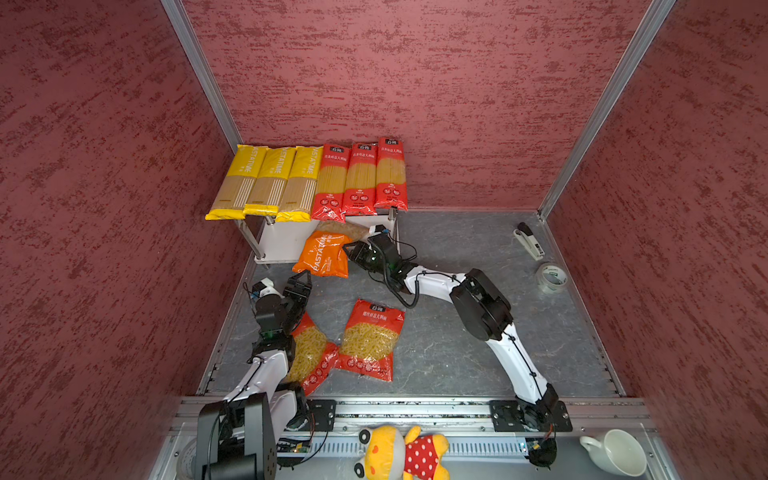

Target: Place and organize the pasta boxes and bags onto the shelf

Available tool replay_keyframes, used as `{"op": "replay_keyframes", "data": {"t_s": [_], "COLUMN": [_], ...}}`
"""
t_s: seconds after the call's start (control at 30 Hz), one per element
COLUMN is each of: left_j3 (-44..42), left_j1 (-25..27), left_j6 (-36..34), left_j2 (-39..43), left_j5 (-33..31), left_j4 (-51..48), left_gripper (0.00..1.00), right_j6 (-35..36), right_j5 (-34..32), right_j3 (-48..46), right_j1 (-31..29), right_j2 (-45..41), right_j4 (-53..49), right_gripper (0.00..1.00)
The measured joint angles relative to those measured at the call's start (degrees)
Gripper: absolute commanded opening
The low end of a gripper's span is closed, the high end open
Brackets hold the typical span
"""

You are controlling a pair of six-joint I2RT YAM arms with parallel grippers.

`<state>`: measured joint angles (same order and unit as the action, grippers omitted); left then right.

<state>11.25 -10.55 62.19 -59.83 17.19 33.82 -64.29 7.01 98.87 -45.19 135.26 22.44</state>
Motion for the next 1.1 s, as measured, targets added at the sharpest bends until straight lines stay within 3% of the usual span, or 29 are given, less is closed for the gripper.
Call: {"op": "replay_keyframes", "data": {"t_s": [0.4,0.83,0.93,1.1], "left_j3": [1.68,8.02,9.33,9.75], "left_j1": [4.74,9.64,10.10,10.10], "left_j6": [0.11,4.24,5.46,7.43], "left_j2": [-14.69,-33.64,-36.59,-41.07], "left_j5": [-3.32,-6.19,-6.82,-7.26], "left_j4": [11.21,28.13,31.23,35.98], "left_gripper": [0.87,0.80,0.71,0.42], "right_j6": [0.48,4.20,5.25,6.12], "right_j5": [3.41,3.19,2.16,0.33], "right_j3": [-9.49,-33.53,-39.01,-46.03], "right_j1": [0.04,0.04,0.04,0.04], "right_j2": [-5.07,-25.20,-29.20,-33.70], "right_j4": [0.55,4.74,5.05,5.16], "right_gripper": [0.49,0.50,0.50,0.50]}}
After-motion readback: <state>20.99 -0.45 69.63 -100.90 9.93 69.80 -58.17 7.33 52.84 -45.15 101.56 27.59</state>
